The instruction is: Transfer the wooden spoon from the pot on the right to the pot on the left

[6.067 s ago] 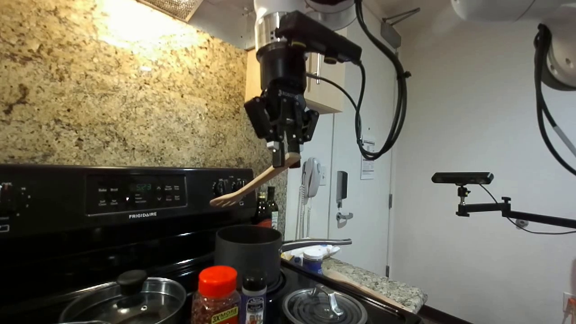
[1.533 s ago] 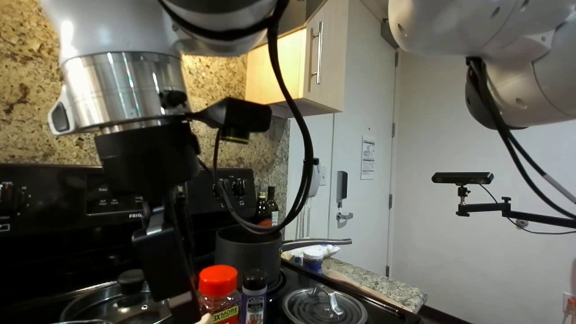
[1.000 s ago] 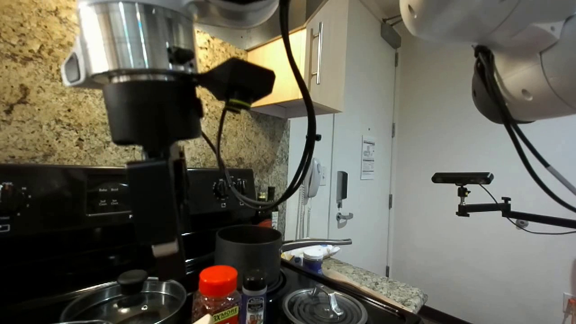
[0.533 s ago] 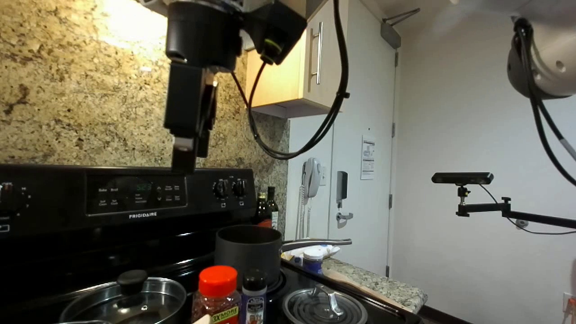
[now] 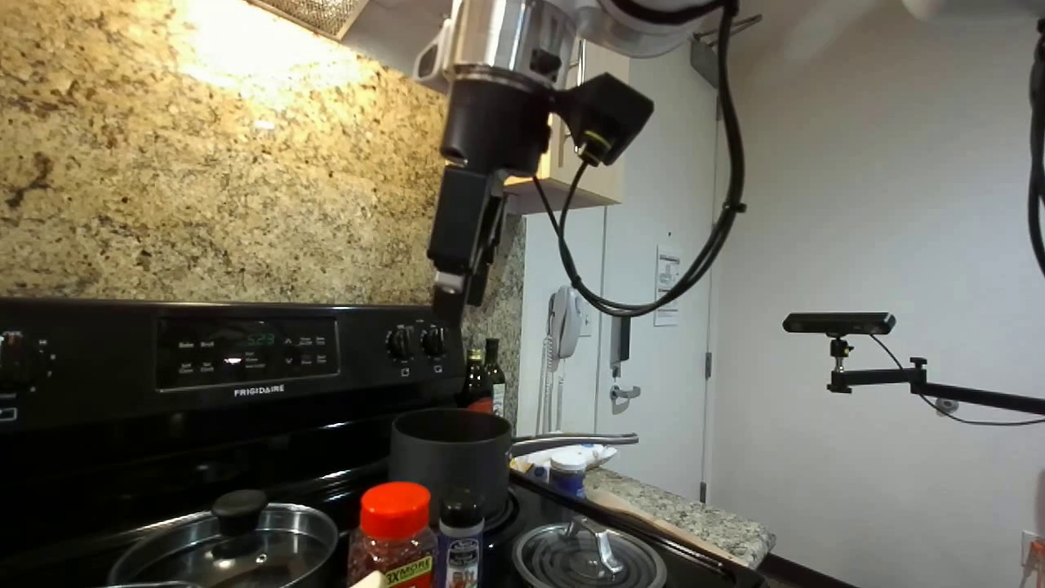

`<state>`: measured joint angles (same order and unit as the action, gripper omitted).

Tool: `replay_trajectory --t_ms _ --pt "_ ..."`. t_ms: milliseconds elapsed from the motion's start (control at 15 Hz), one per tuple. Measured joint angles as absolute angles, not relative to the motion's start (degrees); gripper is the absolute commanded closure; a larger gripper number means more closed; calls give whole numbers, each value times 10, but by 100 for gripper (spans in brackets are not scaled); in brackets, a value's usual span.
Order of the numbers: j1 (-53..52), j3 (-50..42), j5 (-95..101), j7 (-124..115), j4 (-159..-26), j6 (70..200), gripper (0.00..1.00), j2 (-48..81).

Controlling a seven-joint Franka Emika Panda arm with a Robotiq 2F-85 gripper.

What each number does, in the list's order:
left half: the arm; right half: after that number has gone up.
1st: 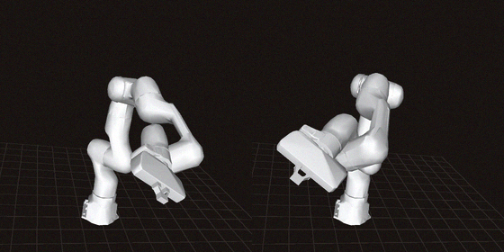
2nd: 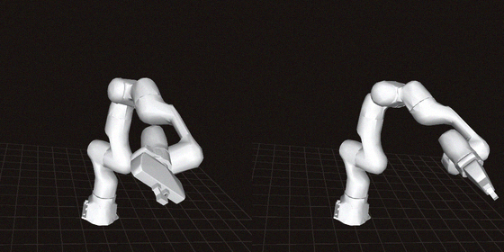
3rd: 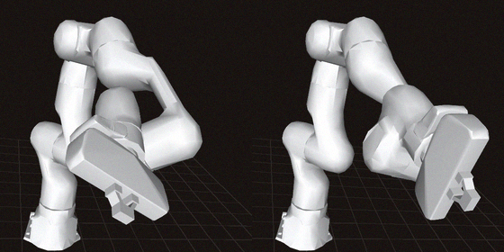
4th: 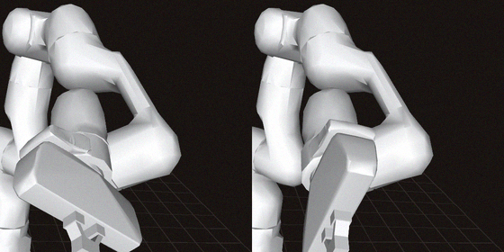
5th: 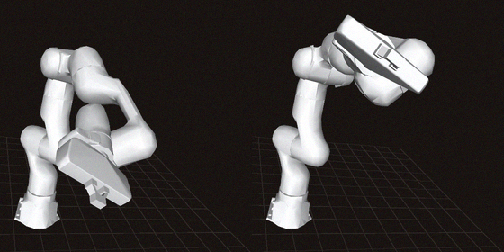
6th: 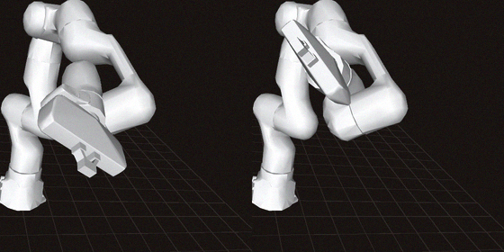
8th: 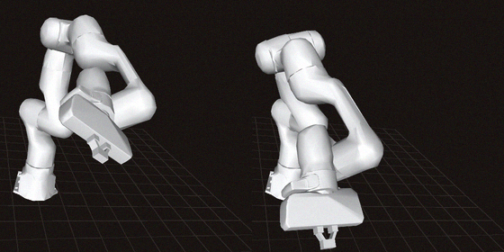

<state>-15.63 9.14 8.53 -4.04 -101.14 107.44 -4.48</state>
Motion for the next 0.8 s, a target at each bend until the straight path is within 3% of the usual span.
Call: replay_trajectory --t_ms 400,800 --pt "-119 88 49 -109 -1172 1084 0 -181" --pt "-87 88 -10 -217 -1241 1039 0 -260"
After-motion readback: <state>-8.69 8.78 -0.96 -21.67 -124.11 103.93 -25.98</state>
